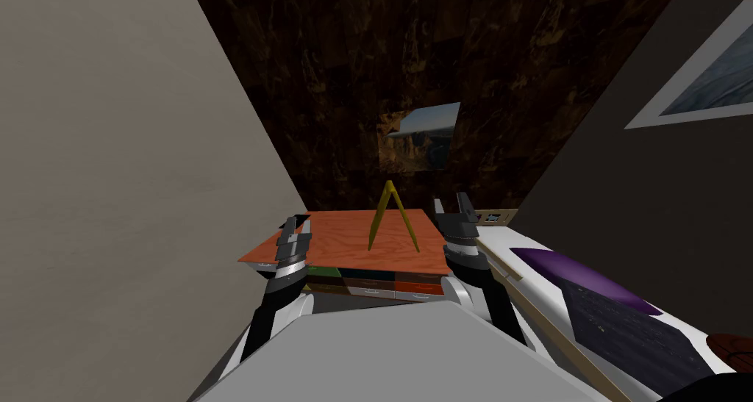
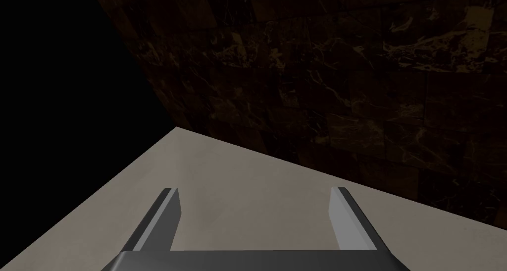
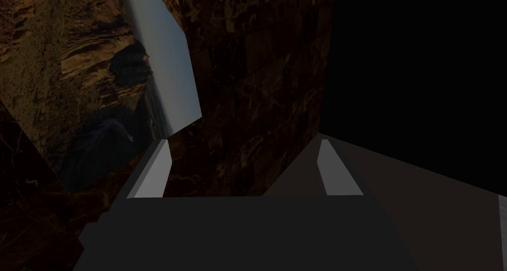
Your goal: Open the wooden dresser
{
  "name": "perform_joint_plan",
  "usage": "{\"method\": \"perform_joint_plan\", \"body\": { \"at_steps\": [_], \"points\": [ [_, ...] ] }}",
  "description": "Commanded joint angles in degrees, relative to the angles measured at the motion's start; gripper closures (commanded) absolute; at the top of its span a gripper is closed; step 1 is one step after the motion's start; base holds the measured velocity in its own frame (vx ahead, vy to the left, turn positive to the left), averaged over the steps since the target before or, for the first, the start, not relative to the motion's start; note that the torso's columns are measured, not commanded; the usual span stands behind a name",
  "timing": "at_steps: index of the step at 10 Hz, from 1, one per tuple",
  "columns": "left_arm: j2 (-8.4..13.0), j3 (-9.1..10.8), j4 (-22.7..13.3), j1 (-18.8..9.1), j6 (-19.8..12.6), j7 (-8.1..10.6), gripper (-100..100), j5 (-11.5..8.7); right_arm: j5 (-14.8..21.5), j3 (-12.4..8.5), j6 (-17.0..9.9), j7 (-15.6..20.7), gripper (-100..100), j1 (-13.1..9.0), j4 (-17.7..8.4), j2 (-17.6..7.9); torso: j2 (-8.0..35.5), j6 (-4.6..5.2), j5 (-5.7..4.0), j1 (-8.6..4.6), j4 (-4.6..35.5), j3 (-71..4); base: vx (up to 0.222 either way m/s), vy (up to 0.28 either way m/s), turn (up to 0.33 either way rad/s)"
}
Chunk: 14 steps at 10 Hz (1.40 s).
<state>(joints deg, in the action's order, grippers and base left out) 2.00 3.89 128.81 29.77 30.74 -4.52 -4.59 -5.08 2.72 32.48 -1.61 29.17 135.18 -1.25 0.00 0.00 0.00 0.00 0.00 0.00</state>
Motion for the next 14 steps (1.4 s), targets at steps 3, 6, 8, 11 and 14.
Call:
{"method": "perform_joint_plan", "body": {
  "at_steps": [3, 6, 8, 11, 14],
  "points": [
    [0.0, 0.00, 0.0, 0.0, 0.0, 0.00, 0, 0.0, 0.0, 0.0, 0.0, 0.0, 0, 0.0, 0.0, 0.0, 10.0, 0.00, 0.00, 0.00, 10.1, -20.1, 0.000, 0.000, 0.000],
    [0.0, 0.00, 0.0, 0.0, 0.0, 0.00, 0, 0.0, 0.0, 0.0, 0.0, 0.0, 0, 0.0, 0.0, 0.0, 22.7, 0.00, 0.00, 0.00, 22.7, -45.4, 0.000, 0.000, 0.000],
    [0.0, 0.00, 0.0, 0.0, 0.0, 0.00, 0, 0.0, 0.0, 0.0, 0.0, 0.0, 0, 0.0, 0.0, 0.0, 31.2, 0.00, 0.00, 0.00, 31.1, -62.3, 0.000, 0.000, 0.000],
    [2.6, -0.13, -3.8, -0.9, 1.5, -0.18, -100, 0.1, 0.0, 0.0, 0.0, 0.0, 0, 0.0, 0.0, 0.0, 41.5, 0.01, 0.00, 0.00, 41.5, -83.1, 0.002, -0.006, -0.028],
    [4.2, -0.30, -8.4, -2.0, 3.3, -0.42, -100, 0.1, 0.0, 0.0, 0.0, 0.0, 0, 0.0, 0.0, 0.0, 42.3, 0.00, 0.00, -0.01, 42.3, -84.6, 0.000, -0.012, -0.035]
  ]
}}
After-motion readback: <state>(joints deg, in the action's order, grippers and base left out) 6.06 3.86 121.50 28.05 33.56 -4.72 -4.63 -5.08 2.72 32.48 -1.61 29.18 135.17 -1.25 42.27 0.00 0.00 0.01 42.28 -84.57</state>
